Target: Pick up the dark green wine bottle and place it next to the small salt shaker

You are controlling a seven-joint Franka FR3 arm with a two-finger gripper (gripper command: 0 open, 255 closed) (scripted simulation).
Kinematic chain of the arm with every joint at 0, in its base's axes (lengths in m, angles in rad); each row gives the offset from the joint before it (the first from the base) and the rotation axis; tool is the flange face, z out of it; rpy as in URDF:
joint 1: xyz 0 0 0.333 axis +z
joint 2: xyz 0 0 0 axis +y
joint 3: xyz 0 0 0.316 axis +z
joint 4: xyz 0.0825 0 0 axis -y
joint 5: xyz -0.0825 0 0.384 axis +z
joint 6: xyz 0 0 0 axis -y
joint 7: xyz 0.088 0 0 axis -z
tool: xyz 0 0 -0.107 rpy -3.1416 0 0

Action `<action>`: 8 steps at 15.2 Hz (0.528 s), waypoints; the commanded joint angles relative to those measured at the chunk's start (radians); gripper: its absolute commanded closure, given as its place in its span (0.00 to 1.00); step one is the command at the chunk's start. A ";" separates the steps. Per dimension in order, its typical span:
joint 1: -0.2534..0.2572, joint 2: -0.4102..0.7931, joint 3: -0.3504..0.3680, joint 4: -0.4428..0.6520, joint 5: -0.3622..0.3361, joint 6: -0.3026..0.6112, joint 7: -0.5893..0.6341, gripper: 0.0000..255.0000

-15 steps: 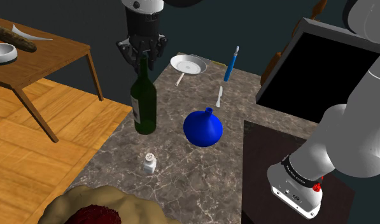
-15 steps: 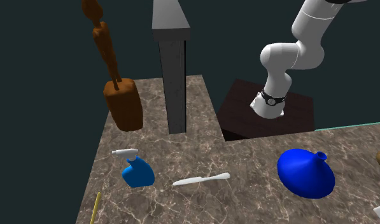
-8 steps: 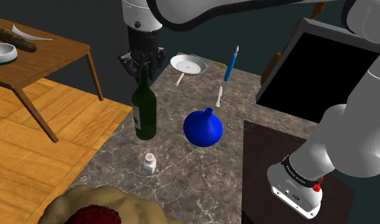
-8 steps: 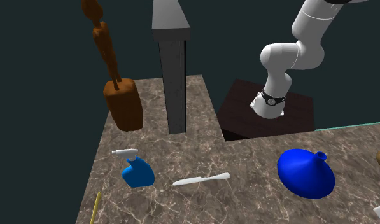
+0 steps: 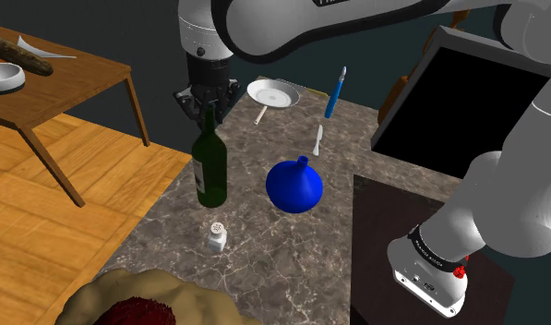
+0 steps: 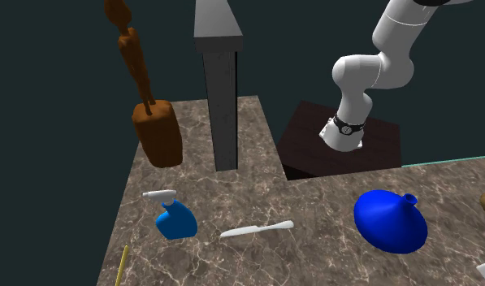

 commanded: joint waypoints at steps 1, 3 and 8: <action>0.000 0.000 0.000 0.000 0.000 0.001 0.000 1.00; 0.000 0.000 0.000 0.000 0.000 0.001 0.000 1.00; 0.000 0.000 0.000 0.000 0.000 0.001 0.000 0.00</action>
